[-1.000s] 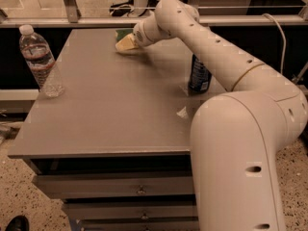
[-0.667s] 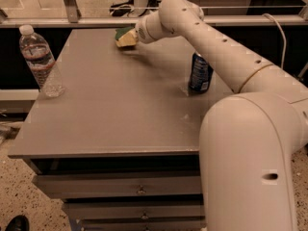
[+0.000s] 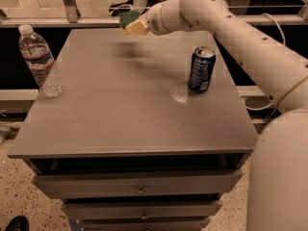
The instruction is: Pick sponge
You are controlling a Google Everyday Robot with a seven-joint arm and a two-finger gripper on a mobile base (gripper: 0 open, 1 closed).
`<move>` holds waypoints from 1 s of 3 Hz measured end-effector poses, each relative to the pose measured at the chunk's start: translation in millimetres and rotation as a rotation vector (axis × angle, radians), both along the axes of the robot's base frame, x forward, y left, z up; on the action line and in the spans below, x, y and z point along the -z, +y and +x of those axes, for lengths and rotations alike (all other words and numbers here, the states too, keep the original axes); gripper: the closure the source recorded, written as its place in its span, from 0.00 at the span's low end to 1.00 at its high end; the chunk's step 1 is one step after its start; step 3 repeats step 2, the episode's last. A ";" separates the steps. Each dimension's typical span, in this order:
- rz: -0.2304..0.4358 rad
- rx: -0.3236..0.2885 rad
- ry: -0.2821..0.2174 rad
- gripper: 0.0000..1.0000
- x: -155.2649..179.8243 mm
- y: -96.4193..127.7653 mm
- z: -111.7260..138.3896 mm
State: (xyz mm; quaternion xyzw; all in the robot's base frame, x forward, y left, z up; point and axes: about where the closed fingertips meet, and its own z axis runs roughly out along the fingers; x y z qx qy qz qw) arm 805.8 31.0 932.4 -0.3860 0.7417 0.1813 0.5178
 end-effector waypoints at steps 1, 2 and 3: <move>0.023 -0.067 -0.085 1.00 -42.9 -26.7 -34.3; -0.003 -0.103 -0.126 1.00 -47.7 -35.8 -43.4; -0.003 -0.103 -0.126 1.00 -47.7 -35.8 -43.4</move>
Offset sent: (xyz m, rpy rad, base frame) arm -0.0333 -0.0258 0.0418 0.0230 -0.0825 0.0651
